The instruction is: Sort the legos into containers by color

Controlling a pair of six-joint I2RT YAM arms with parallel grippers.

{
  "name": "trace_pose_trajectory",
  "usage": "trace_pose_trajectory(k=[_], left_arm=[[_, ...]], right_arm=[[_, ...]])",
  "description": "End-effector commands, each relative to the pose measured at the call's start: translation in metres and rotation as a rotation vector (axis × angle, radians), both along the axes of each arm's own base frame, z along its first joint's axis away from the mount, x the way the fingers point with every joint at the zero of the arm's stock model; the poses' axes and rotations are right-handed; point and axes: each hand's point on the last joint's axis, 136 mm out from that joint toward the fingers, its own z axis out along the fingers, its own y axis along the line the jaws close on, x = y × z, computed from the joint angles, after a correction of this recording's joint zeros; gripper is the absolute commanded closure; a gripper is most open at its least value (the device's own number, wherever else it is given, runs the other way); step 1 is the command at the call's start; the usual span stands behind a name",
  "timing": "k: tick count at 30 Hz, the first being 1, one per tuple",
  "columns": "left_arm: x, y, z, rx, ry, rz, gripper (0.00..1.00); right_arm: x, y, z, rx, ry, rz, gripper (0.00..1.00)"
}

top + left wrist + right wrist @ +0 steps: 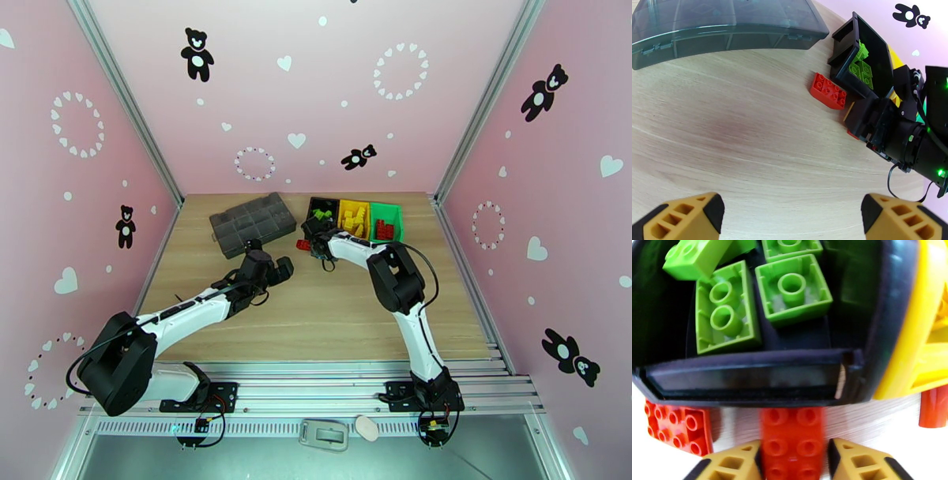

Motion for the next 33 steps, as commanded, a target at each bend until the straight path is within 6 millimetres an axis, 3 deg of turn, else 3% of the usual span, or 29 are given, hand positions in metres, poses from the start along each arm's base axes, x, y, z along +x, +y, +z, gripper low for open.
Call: trace_pose_trajectory(k=[1, 4, 8, 14, 19, 24, 29, 33], left_arm=[[0.002, -0.002, 0.007, -0.022, -0.014, -0.011, 0.03], [0.007, -0.009, 0.007, -0.024, -0.009, -0.026, 0.02], [0.024, -0.035, 0.008, -0.047, 0.018, -0.089, 0.02], [0.057, -0.084, -0.001, -0.095, 0.076, -0.185, 0.05], [0.083, -0.124, -0.003, -0.115, 0.094, -0.238, 0.06], [0.106, -0.157, -0.002, -0.132, 0.095, -0.268, 0.06], [0.119, -0.166, 0.002, -0.131, 0.09, -0.266, 0.06], [0.12, -0.156, 0.007, -0.098, 0.073, -0.245, 0.06]], right_arm=[[-0.018, -0.012, 0.008, -0.045, 0.006, 0.033, 0.69], [-0.031, -0.026, 0.028, -0.073, -0.027, 0.062, 0.73], [-0.045, -0.054, 0.058, -0.115, -0.067, 0.072, 0.75], [-0.043, -0.118, 0.091, -0.122, -0.083, 0.008, 0.75], [-0.022, -0.172, 0.102, -0.078, -0.073, -0.076, 0.75], [0.012, -0.205, 0.105, -0.07, -0.052, -0.123, 0.75], [0.044, -0.227, 0.1, -0.061, -0.029, -0.15, 0.73], [0.059, -0.236, 0.094, -0.06, -0.013, -0.153, 0.64]])
